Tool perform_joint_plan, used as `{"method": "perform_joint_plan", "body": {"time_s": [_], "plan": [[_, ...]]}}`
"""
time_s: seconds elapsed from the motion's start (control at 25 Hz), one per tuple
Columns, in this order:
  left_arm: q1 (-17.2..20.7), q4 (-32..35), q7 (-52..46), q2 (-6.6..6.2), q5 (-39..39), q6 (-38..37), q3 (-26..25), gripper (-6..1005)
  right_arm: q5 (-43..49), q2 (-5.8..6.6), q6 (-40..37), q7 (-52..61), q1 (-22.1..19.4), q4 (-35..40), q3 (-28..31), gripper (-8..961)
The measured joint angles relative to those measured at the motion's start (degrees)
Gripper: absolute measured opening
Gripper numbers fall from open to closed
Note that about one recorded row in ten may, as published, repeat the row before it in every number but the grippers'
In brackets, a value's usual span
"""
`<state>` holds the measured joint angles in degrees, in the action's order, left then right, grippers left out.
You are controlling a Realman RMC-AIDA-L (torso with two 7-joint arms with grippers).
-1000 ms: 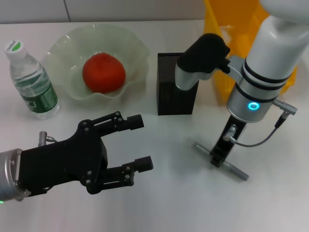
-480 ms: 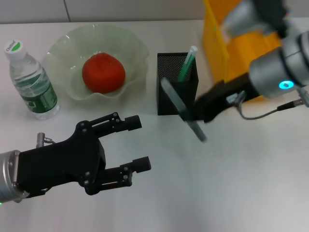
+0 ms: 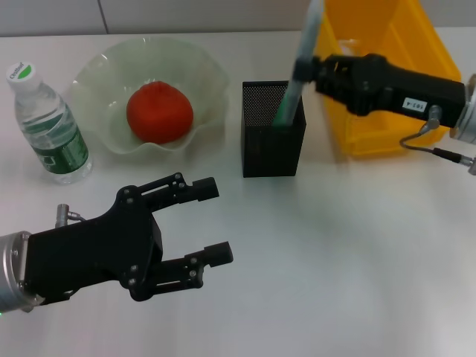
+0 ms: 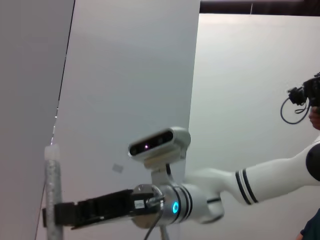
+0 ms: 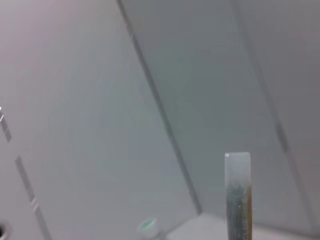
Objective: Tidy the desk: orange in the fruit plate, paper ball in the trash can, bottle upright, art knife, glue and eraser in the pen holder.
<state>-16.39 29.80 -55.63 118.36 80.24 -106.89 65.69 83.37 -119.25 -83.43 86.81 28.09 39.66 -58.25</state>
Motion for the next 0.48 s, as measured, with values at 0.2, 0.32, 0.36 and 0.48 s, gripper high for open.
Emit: {"method": "perform_joint_plan", "body": {"time_s": [0.2, 0.32, 0.36, 0.48], "plan": [[-0.37, 0.0, 0.0, 0.04, 0.0, 0.48, 0.35, 754, -8.47, -0.25, 0.49, -17.45, 1.81, -11.46, 1.48, 140], [-0.45, -0.04, 0.0, 0.13, 0.0, 0.76, 0.48, 754, -9.69, -0.27, 1.07, -23.73, 3.44, -15.54, 1.45, 142], [-0.41, -0.07, 0.0, 0.13, 0.0, 0.77, 0.48, 755, -9.69, -0.27, 1.46, -25.31, 3.98, -16.53, 1.46, 143], [-0.17, -0.1, 0.0, 0.12, 0.0, 0.78, 0.48, 755, -9.66, -0.35, 4.04, -28.39, 4.72, -18.13, 1.45, 145]]}}
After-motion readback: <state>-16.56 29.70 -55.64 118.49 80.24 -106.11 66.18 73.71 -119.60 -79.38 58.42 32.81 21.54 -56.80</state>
